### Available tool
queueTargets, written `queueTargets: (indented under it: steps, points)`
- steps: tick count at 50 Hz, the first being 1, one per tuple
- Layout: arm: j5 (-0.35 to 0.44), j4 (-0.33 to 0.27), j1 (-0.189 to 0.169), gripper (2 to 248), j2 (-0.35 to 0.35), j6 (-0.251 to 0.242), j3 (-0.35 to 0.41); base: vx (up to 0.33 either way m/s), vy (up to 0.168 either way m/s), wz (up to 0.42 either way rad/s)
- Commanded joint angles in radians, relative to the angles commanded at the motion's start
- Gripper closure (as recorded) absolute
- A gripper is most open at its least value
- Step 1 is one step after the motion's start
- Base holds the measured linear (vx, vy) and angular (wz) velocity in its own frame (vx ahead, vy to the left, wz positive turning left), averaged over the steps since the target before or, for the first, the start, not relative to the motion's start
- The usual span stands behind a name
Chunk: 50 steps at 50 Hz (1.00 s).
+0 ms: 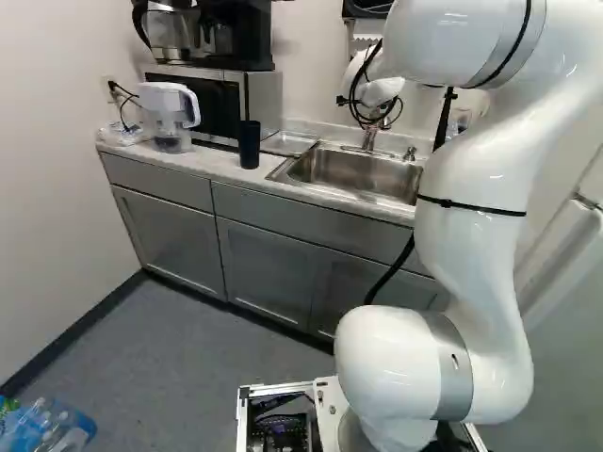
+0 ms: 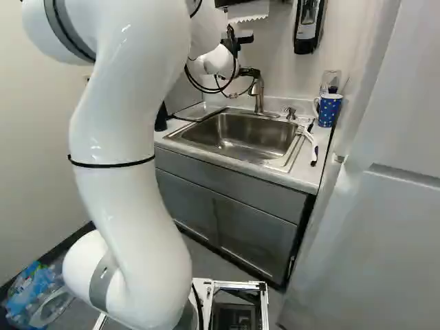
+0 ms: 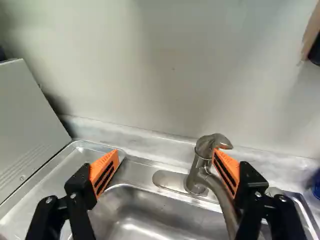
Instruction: Rinse the cup and place it in the tray
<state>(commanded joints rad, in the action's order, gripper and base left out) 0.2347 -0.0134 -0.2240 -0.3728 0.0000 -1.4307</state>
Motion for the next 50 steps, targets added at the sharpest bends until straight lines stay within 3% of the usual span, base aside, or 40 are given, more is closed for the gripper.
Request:
queueTargets:
  steps: [15,50]
  points:
    - [0.025,0.0,0.003,3,-0.052,0.0,-0.063,0.0,0.0,0.0]
    - [0.122,0.0,0.003,3,-0.053,0.0,-0.063,0.0,0.0,0.0]
